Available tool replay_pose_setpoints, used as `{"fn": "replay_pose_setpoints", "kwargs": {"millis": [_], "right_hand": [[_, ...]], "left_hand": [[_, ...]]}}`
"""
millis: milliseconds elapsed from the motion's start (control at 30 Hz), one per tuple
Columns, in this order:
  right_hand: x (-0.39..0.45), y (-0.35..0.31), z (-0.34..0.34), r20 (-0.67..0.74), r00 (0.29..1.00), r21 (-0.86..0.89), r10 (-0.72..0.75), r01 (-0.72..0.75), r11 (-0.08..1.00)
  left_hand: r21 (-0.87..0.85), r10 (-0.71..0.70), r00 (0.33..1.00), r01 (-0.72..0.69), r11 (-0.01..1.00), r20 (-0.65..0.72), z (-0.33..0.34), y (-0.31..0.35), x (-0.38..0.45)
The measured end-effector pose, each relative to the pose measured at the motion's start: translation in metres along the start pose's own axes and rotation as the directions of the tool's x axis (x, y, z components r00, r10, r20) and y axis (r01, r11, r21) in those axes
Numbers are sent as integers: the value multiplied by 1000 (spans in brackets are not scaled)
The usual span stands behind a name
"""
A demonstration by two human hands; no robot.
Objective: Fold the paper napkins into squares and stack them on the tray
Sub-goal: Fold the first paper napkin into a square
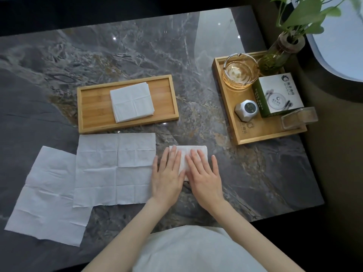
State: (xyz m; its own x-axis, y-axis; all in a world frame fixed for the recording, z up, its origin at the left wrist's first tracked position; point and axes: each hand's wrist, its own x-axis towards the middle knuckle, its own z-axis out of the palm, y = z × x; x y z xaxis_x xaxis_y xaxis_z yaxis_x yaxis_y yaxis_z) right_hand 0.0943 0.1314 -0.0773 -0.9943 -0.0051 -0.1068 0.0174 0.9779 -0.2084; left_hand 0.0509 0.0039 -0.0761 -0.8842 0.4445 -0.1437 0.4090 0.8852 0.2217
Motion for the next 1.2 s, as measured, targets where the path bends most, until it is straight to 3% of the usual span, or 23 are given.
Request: {"fn": "replay_pose_setpoints", "kwargs": {"millis": [200, 333, 567, 667, 1200], "right_hand": [[-5, 28, -4, 80, 993, -51, 88, -84, 995], [-7, 29, -10, -17, 993, 19, 114, -114, 993], [-24, 13, -11, -156, 987, 73, -40, 52, 996], [-32, 16, -10, -143, 989, 60, 35, -27, 998], [-2, 36, -20, -54, 998, 19, 20, -19, 1000]], "left_hand": [[56, 12, 998, -16, 998, 67, 1, -14, -2], [26, 7, 999, -8, 1000, 45, -7, -12, -3], [-49, 117, 990, -114, 992, 73, -10, 1, -31], [-48, 87, 991, -82, 995, 104, -4, 0, -41], [9, 47, 975, -50, 999, 216, -17, 6, -5]]}}
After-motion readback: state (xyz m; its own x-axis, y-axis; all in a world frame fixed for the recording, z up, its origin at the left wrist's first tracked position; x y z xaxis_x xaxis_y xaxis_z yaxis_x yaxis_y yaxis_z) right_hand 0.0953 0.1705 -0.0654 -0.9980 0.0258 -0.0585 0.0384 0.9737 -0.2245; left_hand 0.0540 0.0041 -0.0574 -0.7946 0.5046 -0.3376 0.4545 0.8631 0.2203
